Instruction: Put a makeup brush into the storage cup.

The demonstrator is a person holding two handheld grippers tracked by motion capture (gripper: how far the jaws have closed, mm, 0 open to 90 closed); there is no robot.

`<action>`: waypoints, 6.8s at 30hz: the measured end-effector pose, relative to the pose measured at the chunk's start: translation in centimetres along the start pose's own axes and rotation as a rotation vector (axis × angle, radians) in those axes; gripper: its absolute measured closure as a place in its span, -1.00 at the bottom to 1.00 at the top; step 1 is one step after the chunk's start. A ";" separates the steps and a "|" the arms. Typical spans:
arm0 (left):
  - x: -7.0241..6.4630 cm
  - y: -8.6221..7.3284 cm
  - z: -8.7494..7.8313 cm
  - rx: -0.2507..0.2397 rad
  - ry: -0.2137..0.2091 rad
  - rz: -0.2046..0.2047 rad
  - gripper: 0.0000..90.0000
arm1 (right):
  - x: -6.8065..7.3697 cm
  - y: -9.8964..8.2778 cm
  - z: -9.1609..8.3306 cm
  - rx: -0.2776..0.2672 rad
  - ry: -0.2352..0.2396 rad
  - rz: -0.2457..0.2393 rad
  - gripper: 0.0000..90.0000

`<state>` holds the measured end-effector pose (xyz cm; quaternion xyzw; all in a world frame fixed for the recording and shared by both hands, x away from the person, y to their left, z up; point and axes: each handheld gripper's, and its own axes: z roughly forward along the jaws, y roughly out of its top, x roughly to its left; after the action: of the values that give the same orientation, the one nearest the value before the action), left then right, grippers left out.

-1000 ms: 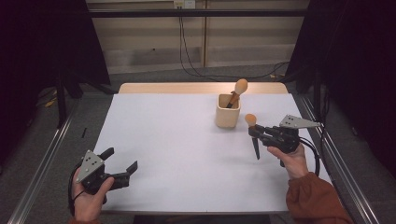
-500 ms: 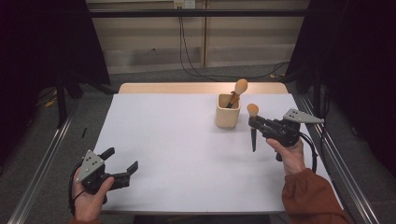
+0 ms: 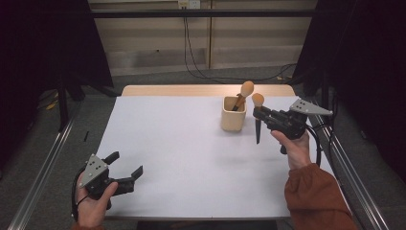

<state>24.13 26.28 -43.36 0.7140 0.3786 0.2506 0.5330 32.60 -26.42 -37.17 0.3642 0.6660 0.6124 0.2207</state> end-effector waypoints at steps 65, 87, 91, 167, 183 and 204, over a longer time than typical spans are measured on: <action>0.0 0.1 0.1 -0.002 -0.012 0.016 -0.94 | -2.7 6.1 8.4 -0.066 -0.073 -0.048 0.66; 0.0 0.1 0.1 0.004 -0.008 0.015 -0.94 | -2.9 5.3 10.2 -0.059 -0.069 -0.046 0.66; -0.1 0.1 0.2 0.003 -0.010 0.017 -0.94 | -2.9 5.0 10.5 -0.054 -0.067 -0.042 0.66; 0.0 0.0 0.2 0.012 -0.012 0.023 -0.94 | -4.0 -3.5 10.3 0.112 -0.075 -0.008 0.65; -0.1 0.0 0.2 0.011 -0.012 0.023 -0.94 | -4.1 -3.6 10.1 0.135 -0.104 0.012 0.17; 0.2 0.1 0.6 0.015 -0.008 0.014 -0.94 | -3.9 -3.4 8.8 0.123 -0.128 0.015 -0.72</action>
<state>24.68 26.09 -43.47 0.7217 0.3733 0.2487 0.5272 40.84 -23.59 -42.42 0.4207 0.6841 0.5473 0.2354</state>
